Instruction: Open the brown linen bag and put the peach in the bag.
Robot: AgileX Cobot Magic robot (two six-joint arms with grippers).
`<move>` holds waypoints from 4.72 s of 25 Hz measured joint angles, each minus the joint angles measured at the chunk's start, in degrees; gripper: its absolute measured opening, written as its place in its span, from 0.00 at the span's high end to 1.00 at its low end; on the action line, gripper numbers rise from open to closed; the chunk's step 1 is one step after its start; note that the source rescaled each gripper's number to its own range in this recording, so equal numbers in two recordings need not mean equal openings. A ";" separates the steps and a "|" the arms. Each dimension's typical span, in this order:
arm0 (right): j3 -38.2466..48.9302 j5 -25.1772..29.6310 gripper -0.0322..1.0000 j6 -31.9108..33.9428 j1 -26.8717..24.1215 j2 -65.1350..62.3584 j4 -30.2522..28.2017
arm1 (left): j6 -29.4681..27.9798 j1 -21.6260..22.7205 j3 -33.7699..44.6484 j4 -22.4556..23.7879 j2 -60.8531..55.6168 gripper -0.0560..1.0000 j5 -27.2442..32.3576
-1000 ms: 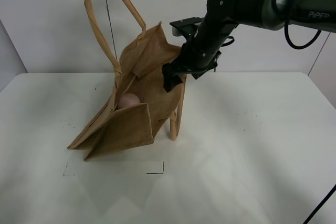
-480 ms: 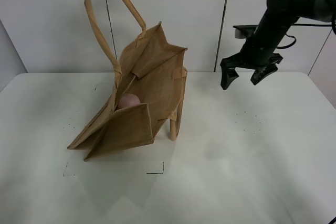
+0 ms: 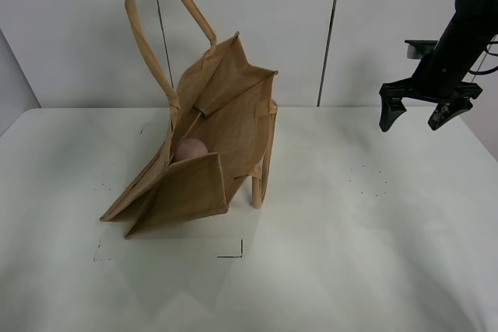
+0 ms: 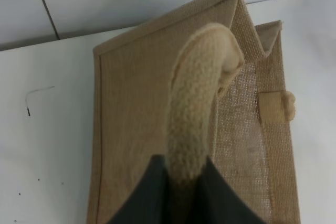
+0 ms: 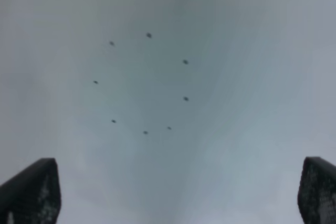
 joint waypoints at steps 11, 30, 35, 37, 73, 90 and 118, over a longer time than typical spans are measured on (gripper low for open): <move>14.11 0.06 0.00 -0.73 -1.38 -13.61 -0.30 | 0.00 0.00 0.00 0.06 0.00 0.95 0.00; 69.67 -7.86 0.00 -1.45 -1.38 -86.75 -2.89 | 0.00 0.00 0.00 0.06 0.00 0.95 0.00; 71.45 -10.13 0.00 1.11 -1.38 -100.07 -3.52 | 0.00 0.00 0.00 0.06 0.00 0.95 0.00; 71.45 -10.18 0.00 1.57 -1.38 -103.30 -3.71 | 0.00 0.00 0.00 0.06 0.06 0.95 0.00; 71.56 -10.18 0.00 1.72 -1.38 -116.29 -3.76 | 3.46 -0.64 17.92 -13.37 22.05 0.76 -11.49; 71.56 -10.18 0.00 1.72 -1.38 -116.29 -3.76 | 3.61 -0.75 9.84 -8.52 22.05 0.05 -5.88; 71.56 -10.18 0.00 1.72 -1.38 -116.29 -3.76 | -1.07 15.97 9.16 2.74 14.87 0.05 -0.25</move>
